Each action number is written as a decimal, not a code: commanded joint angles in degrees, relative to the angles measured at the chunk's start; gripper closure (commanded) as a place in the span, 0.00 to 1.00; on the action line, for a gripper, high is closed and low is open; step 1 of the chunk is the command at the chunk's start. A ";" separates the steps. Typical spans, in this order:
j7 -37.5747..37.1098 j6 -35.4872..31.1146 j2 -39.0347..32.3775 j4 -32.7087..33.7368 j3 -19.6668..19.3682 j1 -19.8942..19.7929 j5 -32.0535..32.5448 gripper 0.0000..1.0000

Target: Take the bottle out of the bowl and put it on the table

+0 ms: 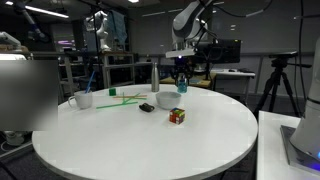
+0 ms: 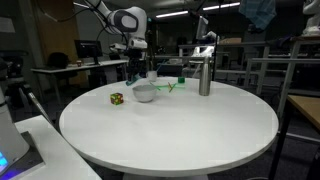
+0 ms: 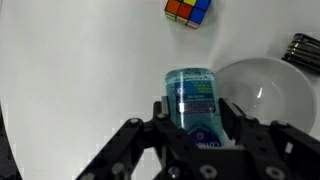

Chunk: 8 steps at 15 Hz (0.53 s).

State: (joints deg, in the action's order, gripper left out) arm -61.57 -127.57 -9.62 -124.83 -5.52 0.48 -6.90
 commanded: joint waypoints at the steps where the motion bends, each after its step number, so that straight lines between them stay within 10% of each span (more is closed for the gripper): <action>1: -1.94 1.00 2.71 -2.74 -0.89 -1.07 1.69 0.72; 8: -3.11 1.08 3.13 -4.92 -2.42 -2.14 4.19 0.72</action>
State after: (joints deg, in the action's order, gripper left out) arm -62.40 -127.57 -9.46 -127.52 -7.60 -1.16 -4.65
